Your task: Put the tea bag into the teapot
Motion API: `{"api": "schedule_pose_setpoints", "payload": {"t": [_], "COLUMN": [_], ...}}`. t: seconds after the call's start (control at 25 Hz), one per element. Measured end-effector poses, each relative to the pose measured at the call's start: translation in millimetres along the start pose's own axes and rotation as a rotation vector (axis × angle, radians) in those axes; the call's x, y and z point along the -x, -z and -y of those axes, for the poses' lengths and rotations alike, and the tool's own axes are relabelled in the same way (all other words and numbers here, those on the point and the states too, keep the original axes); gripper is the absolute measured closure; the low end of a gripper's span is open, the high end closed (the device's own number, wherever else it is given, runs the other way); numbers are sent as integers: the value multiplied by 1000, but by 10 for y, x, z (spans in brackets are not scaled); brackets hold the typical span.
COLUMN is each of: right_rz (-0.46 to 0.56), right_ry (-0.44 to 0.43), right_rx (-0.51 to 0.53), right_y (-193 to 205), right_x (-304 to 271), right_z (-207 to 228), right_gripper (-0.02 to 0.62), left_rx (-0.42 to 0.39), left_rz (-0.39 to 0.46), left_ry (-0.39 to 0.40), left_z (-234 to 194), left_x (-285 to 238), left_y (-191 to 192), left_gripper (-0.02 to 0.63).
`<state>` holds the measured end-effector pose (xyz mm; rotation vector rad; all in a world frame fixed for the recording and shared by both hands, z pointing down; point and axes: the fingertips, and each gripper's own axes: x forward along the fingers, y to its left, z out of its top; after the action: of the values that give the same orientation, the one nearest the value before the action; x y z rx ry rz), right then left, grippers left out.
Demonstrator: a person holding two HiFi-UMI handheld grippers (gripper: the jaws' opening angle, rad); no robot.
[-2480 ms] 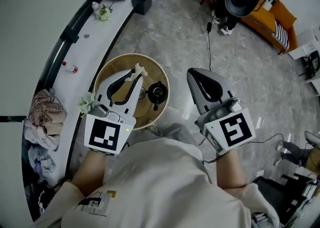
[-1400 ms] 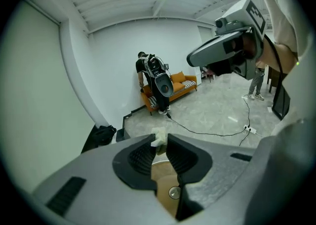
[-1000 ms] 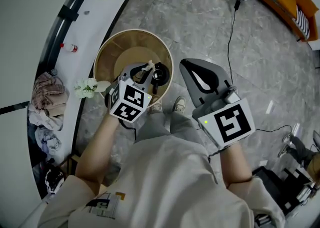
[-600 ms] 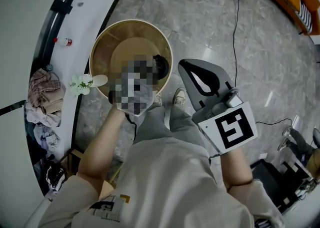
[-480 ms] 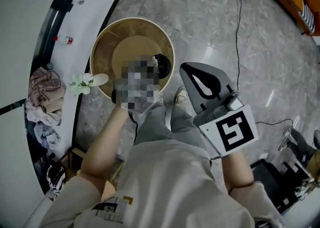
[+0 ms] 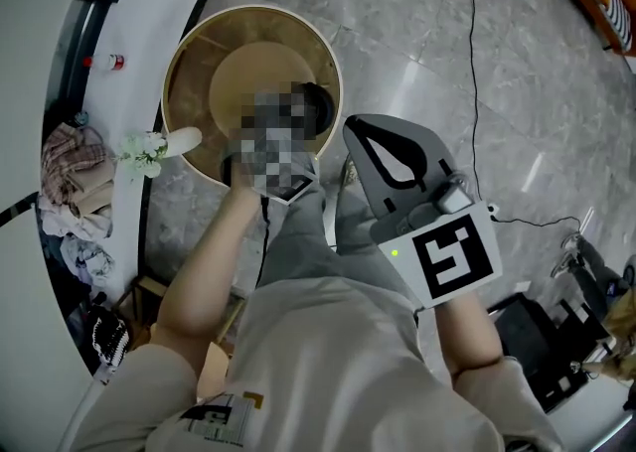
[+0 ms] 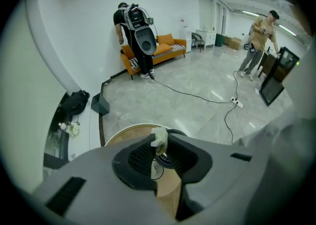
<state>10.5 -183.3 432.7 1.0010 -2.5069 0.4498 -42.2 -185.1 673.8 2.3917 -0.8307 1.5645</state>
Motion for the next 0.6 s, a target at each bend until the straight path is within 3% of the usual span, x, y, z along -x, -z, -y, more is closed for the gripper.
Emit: {"api": "schedule_pose_setpoints", "payload": {"t": [0.36,0.6], "right_rz": [-51,-96], "right_ry": [-11,10], "right_rx": [-20,-32], "right_y": [339,533], "right_x": [-228,-250], "right_z": [33,136], "right_gripper": [589,589], "left_rx": [12,29], "left_rz": [-52,-98], "left_ry": [83,94], "left_z": [200,222], "left_x": [-488,-728], "left_y": [234,396], "left_gripper": [535,535]}}
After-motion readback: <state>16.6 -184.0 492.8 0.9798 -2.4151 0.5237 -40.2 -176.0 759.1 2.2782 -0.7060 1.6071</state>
